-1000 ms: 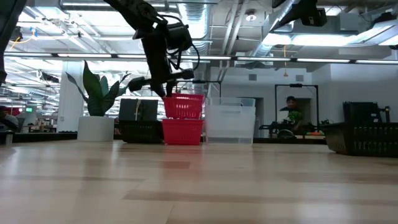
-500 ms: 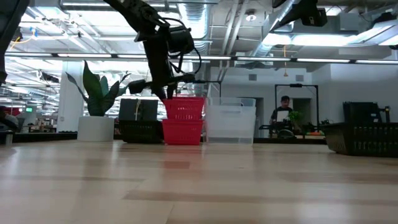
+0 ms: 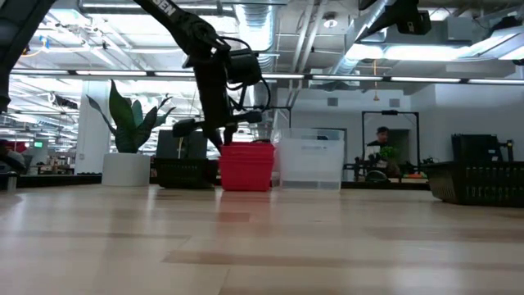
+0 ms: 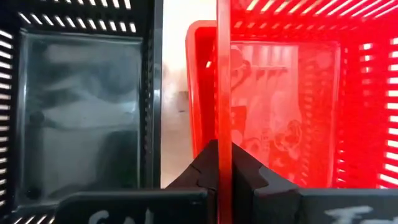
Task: Stack baskets by color
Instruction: Stack the red bin on the top red bins
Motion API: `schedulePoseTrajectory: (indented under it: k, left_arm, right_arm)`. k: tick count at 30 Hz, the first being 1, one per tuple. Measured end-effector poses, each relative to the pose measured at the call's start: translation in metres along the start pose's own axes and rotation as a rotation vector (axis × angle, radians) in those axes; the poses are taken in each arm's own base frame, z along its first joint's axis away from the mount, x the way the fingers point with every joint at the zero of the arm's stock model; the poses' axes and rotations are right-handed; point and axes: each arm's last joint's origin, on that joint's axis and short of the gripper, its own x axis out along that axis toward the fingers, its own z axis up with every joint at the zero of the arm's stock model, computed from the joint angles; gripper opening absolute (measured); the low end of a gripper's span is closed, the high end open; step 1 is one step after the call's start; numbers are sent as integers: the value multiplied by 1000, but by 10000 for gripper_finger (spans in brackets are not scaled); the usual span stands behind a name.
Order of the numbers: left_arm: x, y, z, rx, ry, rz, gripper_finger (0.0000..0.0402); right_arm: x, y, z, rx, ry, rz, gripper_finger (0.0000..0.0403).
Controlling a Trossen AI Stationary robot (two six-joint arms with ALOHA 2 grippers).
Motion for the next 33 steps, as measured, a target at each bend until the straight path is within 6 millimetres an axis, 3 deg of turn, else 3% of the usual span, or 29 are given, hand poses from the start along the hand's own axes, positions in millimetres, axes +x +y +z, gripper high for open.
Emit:
schedulePoseTrajectory:
  k: [6, 15, 22, 28, 33]
  left_arm:
    - [-2, -3, 1, 13, 26, -35, 23]
    - [-3, -5, -1, 52, 93, -76, 163]
    - [-21, -14, 12, 95, 63, -95, 245]
    - [-31, -19, 18, 98, 44, -95, 269]
    - [-40, -24, 23, 138, 42, -121, 270]
  right_arm:
    - [0, -1, -1, 1, 13, -14, 214]
    - [18, -16, -12, 45, 167, -250, 214]
    - [53, -23, -30, 8, 379, -532, 214]
    - [85, -22, -41, 17, 465, -636, 214]
    - [104, -36, -62, 70, 519, -747, 214]
